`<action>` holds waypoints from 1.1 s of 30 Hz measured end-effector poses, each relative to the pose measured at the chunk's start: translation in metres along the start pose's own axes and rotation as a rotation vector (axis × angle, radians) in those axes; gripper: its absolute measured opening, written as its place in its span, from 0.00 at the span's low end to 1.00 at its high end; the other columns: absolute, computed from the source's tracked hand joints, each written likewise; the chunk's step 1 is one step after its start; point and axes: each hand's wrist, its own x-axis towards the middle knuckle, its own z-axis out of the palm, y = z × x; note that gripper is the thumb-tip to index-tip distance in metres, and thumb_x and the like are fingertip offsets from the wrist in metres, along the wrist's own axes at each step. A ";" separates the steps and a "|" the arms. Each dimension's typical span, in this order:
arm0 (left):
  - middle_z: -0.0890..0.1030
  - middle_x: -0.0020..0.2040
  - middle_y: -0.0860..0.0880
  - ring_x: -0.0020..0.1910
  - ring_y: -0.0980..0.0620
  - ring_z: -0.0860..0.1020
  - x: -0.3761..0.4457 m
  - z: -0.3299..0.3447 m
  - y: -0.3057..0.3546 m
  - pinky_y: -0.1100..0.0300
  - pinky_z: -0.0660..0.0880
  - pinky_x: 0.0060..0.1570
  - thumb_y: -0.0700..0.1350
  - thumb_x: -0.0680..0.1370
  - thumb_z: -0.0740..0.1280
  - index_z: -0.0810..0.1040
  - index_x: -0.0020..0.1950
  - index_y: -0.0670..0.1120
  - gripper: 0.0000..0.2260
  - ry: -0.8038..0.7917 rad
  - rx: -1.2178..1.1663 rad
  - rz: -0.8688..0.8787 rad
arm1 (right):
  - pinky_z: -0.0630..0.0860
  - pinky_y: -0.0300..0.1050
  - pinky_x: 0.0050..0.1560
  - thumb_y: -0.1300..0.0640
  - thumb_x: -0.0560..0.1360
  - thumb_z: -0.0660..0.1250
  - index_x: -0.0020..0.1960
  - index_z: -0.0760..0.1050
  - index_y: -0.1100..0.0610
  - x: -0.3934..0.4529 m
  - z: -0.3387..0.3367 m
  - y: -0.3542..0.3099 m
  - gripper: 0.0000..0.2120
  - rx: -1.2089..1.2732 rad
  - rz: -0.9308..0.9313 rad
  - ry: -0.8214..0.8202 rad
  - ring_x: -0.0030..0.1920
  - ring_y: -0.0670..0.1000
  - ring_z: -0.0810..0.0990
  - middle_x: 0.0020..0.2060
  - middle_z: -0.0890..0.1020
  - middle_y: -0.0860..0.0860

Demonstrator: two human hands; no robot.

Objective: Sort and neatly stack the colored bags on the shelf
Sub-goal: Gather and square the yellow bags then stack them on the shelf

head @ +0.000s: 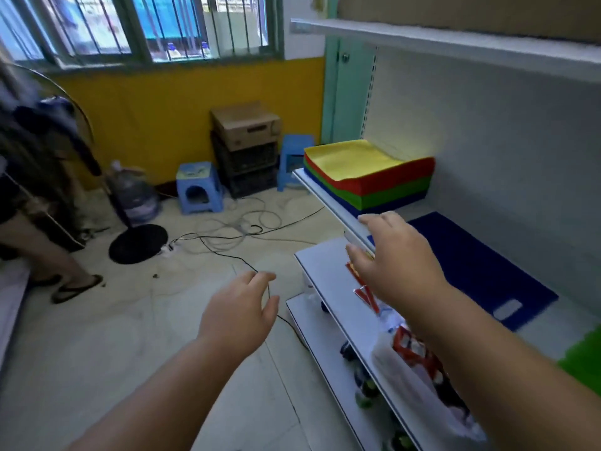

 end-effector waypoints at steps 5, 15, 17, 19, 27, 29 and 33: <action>0.75 0.60 0.55 0.58 0.52 0.76 0.110 0.008 -0.074 0.56 0.74 0.49 0.54 0.79 0.62 0.72 0.68 0.55 0.17 -0.008 -0.038 0.103 | 0.75 0.51 0.57 0.44 0.78 0.63 0.69 0.69 0.53 0.085 0.049 -0.039 0.23 -0.077 0.087 0.053 0.57 0.51 0.74 0.60 0.75 0.50; 0.76 0.60 0.53 0.56 0.51 0.76 0.298 0.009 -0.112 0.61 0.67 0.46 0.52 0.80 0.62 0.73 0.69 0.54 0.17 -0.137 -0.122 0.405 | 0.75 0.49 0.57 0.43 0.78 0.61 0.71 0.68 0.53 0.188 0.061 -0.053 0.24 -0.228 0.428 0.125 0.58 0.50 0.74 0.62 0.74 0.49; 0.76 0.59 0.53 0.56 0.52 0.75 0.331 0.021 -0.106 0.59 0.70 0.47 0.53 0.80 0.61 0.72 0.69 0.55 0.17 -0.155 -0.146 0.436 | 0.75 0.49 0.57 0.43 0.78 0.61 0.71 0.67 0.52 0.200 0.065 -0.041 0.25 -0.242 0.504 0.118 0.60 0.50 0.74 0.64 0.73 0.49; 0.76 0.60 0.53 0.56 0.52 0.76 0.361 0.035 -0.098 0.58 0.71 0.50 0.53 0.80 0.61 0.72 0.69 0.55 0.17 -0.158 -0.158 0.462 | 0.75 0.50 0.57 0.42 0.79 0.60 0.72 0.67 0.52 0.213 0.072 -0.027 0.25 -0.253 0.559 0.111 0.60 0.50 0.74 0.65 0.72 0.48; 0.76 0.60 0.53 0.54 0.52 0.77 0.440 0.065 -0.086 0.58 0.72 0.43 0.53 0.80 0.61 0.72 0.68 0.56 0.17 -0.241 -0.173 0.537 | 0.75 0.49 0.54 0.43 0.79 0.59 0.71 0.67 0.53 0.248 0.092 -0.001 0.24 -0.221 0.767 0.083 0.60 0.52 0.74 0.65 0.73 0.49; 0.76 0.59 0.53 0.51 0.51 0.77 0.459 0.069 -0.084 0.58 0.74 0.41 0.54 0.80 0.61 0.70 0.68 0.57 0.16 -0.272 -0.181 0.550 | 0.74 0.49 0.55 0.43 0.80 0.58 0.72 0.66 0.52 0.255 0.096 -0.002 0.24 -0.242 0.818 0.061 0.61 0.52 0.74 0.66 0.72 0.49; 0.75 0.56 0.54 0.47 0.52 0.78 0.498 0.080 -0.083 0.55 0.78 0.42 0.54 0.80 0.60 0.66 0.69 0.59 0.18 -0.391 -0.213 0.552 | 0.75 0.48 0.54 0.43 0.80 0.57 0.74 0.62 0.52 0.269 0.107 -0.008 0.26 -0.287 0.957 -0.014 0.61 0.54 0.75 0.70 0.70 0.51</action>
